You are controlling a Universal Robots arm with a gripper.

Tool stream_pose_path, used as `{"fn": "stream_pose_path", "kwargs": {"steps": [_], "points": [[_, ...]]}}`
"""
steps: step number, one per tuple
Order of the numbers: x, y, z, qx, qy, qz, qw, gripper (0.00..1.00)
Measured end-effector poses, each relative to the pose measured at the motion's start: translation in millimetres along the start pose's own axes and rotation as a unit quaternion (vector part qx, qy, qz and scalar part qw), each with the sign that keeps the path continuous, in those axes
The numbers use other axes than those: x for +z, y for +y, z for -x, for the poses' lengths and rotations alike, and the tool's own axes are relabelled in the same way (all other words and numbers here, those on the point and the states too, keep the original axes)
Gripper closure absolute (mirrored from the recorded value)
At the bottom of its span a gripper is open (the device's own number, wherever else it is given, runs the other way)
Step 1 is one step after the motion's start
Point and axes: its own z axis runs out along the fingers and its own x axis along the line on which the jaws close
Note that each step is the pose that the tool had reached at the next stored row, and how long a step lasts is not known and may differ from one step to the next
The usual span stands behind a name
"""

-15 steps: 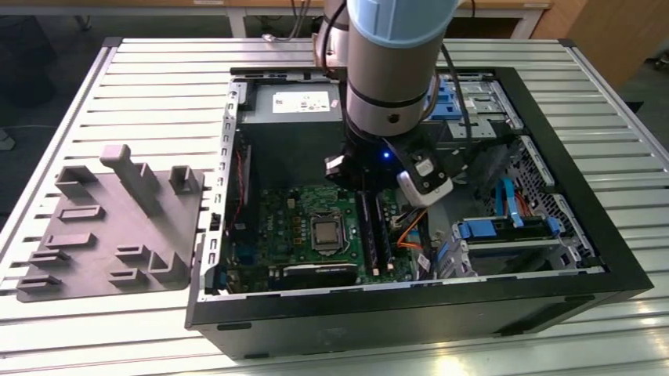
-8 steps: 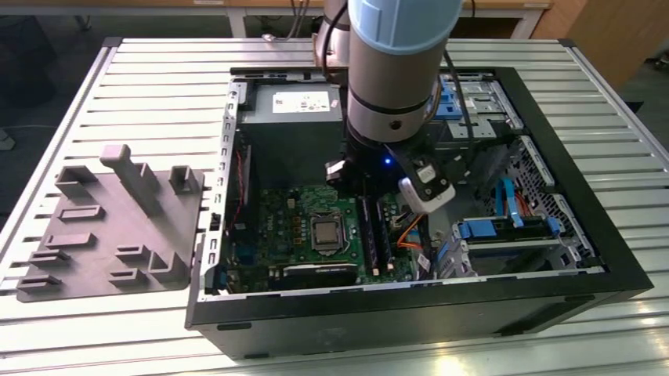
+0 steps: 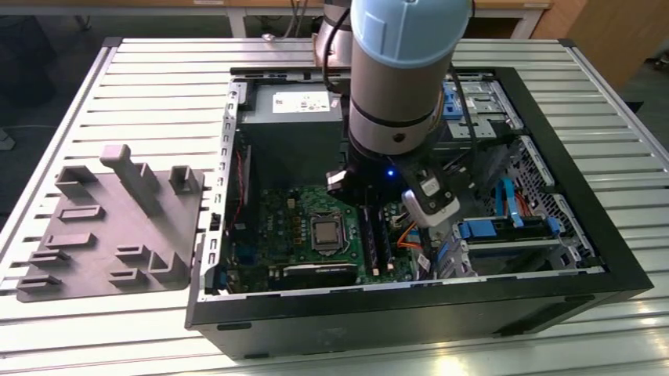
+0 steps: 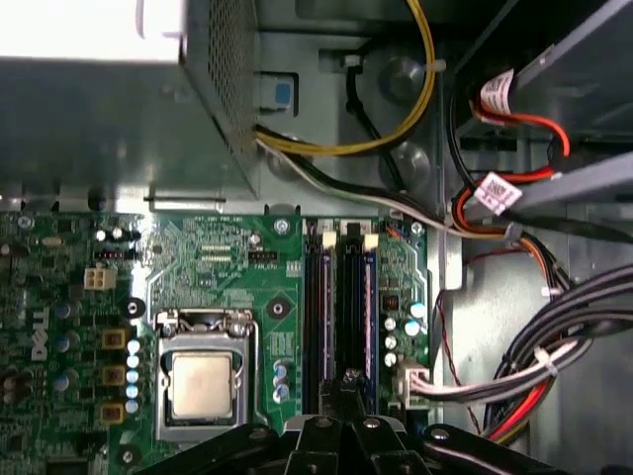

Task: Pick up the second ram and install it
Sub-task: 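Press down the second ram until it locks into place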

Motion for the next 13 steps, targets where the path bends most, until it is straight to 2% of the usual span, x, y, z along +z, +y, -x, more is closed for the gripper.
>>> {"fn": "stream_pose_path", "kwargs": {"steps": [13], "points": [[-1.5, -20.3, 0.3, 0.000, 0.0000, 0.0000, 1.0000, 0.89]]}}
